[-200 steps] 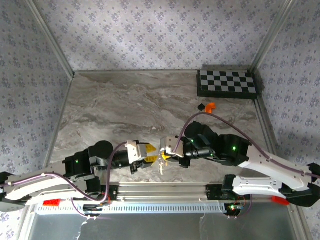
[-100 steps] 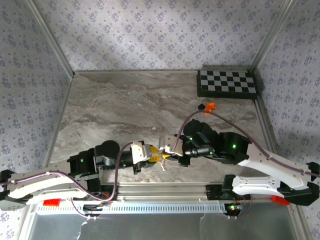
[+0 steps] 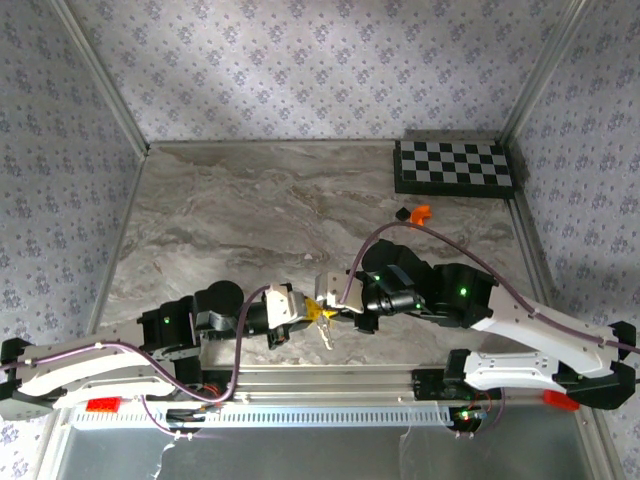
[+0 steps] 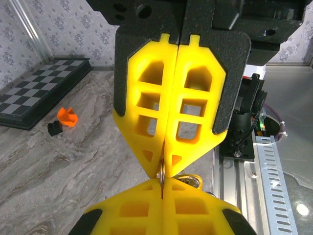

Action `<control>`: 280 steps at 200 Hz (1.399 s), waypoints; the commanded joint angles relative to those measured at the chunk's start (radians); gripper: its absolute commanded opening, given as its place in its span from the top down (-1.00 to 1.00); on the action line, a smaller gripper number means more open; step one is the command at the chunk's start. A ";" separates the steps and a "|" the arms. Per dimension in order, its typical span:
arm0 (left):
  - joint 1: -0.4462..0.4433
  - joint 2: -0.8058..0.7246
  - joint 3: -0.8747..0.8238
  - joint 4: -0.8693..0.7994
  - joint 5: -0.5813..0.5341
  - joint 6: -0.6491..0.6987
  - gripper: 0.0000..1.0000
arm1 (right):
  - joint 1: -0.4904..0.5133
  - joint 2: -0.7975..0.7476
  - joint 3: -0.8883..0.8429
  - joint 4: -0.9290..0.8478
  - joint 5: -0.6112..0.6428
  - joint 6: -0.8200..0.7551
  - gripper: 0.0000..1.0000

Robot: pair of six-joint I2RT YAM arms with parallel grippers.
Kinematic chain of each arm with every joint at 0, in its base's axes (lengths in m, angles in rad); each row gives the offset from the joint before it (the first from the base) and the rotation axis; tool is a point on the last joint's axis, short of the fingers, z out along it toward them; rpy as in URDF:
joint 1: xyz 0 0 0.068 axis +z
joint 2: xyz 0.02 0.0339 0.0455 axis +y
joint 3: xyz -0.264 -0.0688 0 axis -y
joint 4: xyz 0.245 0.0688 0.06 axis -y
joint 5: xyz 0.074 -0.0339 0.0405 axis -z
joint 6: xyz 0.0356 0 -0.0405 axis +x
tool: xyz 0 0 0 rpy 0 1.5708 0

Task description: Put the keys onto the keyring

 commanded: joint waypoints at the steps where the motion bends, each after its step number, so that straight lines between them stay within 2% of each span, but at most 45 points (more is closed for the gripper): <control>1: 0.000 -0.023 0.004 0.098 0.027 -0.012 1.00 | 0.011 -0.017 0.020 0.017 -0.013 0.021 0.84; 13: -0.001 -0.041 -0.011 0.127 0.039 -0.014 1.00 | 0.008 -0.026 0.012 0.025 -0.017 0.053 0.63; 24: 0.001 -0.057 -0.025 0.154 0.045 -0.015 1.00 | 0.005 -0.035 0.010 0.037 -0.037 0.066 0.55; 59: 0.001 -0.087 -0.049 0.196 0.073 -0.019 1.00 | -0.018 -0.092 -0.081 0.112 -0.084 0.116 0.42; 122: 0.001 -0.135 -0.088 0.252 0.128 -0.038 1.00 | -0.078 -0.162 -0.144 0.216 -0.223 0.150 0.47; 188: 0.000 -0.141 -0.096 0.265 0.140 -0.045 1.00 | -0.097 -0.139 -0.146 0.240 -0.301 0.153 0.56; 244: 0.000 -0.138 -0.100 0.271 0.144 -0.046 1.00 | -0.097 -0.128 -0.148 0.237 -0.306 0.137 0.86; 280: 0.000 -0.140 -0.101 0.281 0.153 -0.047 1.00 | -0.095 -0.129 -0.158 0.244 -0.345 0.130 0.97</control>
